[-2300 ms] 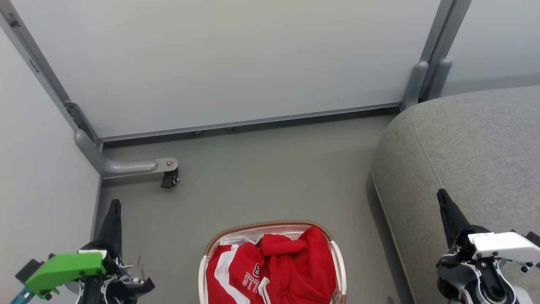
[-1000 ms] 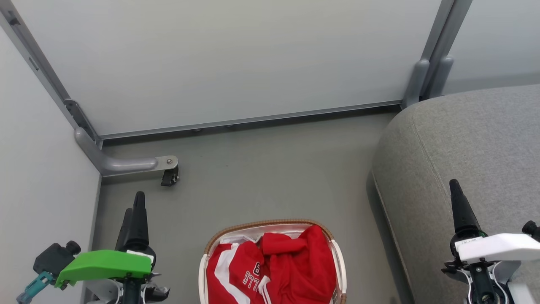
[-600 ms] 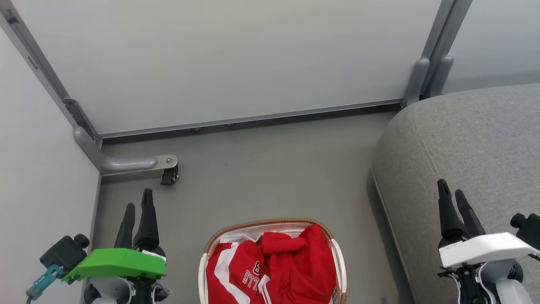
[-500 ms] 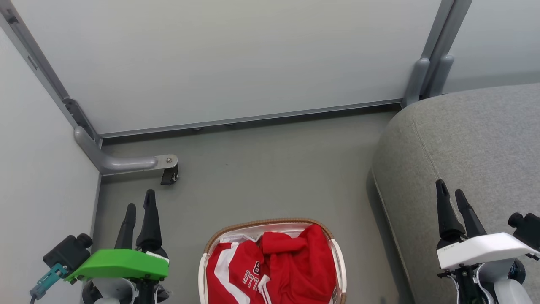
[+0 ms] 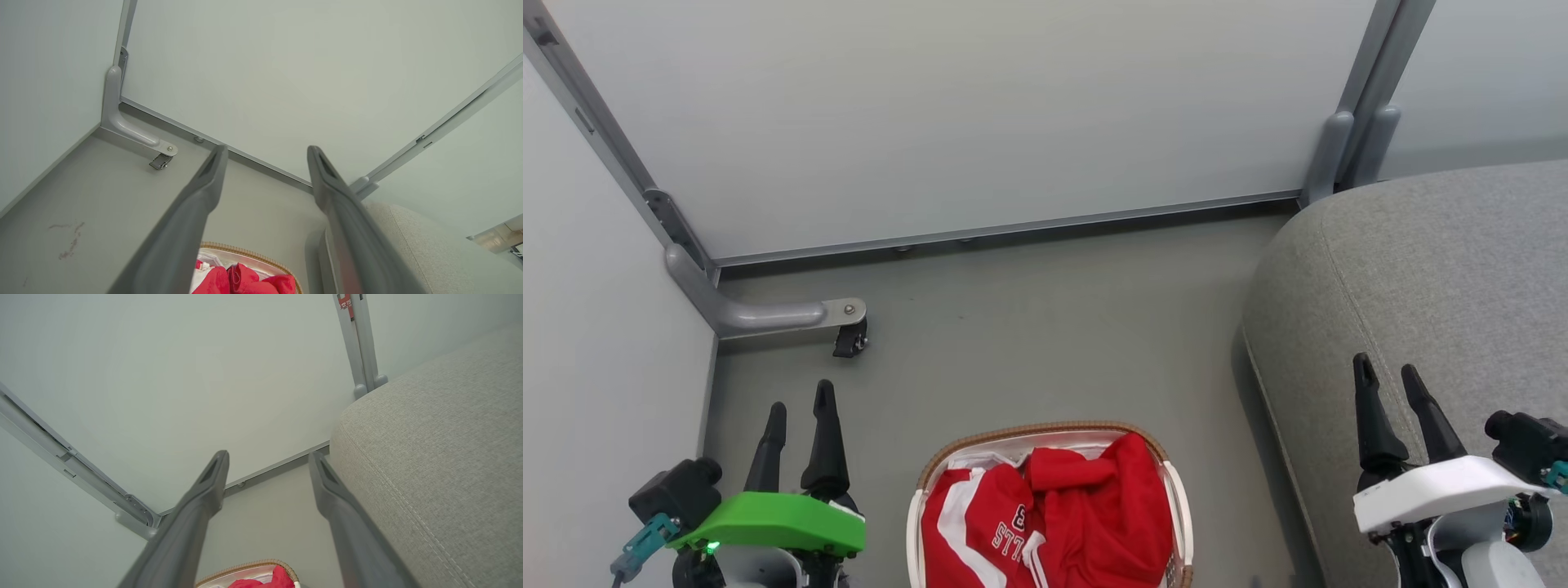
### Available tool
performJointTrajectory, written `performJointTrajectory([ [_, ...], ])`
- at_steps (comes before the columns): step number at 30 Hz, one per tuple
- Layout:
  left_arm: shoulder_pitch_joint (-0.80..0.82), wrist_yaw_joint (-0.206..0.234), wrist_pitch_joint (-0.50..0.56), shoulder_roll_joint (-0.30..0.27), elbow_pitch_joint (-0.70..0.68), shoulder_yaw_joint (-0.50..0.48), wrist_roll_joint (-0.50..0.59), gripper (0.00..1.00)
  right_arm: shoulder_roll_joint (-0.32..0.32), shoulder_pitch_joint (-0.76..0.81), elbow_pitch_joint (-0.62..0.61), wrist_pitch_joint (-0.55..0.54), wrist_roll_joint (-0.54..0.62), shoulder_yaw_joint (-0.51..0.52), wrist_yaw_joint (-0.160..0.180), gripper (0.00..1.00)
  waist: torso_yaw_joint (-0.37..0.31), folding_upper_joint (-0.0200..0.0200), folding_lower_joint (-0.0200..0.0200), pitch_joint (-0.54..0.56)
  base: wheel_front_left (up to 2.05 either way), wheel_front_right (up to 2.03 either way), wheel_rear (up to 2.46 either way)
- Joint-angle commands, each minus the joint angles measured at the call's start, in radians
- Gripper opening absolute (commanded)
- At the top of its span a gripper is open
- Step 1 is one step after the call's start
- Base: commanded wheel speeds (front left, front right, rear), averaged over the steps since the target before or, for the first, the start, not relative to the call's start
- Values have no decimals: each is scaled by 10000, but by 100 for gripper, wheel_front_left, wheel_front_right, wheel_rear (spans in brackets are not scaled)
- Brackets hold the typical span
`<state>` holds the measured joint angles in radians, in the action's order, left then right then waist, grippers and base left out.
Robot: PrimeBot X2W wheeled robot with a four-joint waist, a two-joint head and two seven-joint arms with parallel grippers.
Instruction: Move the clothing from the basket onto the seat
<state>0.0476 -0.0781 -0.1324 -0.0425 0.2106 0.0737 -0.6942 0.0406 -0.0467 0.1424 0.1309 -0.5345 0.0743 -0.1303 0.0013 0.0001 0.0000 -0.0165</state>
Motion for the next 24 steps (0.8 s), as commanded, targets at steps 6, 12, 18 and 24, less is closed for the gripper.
performJointTrajectory([
  [6,3,28,-223,-77,87,95,753,100,78,20,-30,249,983,-134,-4,100,30,-1,0,-25,0,0,0],
  [12,-2,30,-374,-82,230,161,1255,100,88,50,18,390,1640,-155,-4,100,61,-1,0,-45,0,0,0],
  [18,-18,29,-509,-87,386,235,1715,100,93,106,45,535,2271,-171,-5,100,79,-1,0,-48,0,0,0],
  [24,-30,20,-661,-91,585,302,2123,100,96,132,65,663,2841,-177,-5,100,85,-1,0,-44,0,0,0],
])
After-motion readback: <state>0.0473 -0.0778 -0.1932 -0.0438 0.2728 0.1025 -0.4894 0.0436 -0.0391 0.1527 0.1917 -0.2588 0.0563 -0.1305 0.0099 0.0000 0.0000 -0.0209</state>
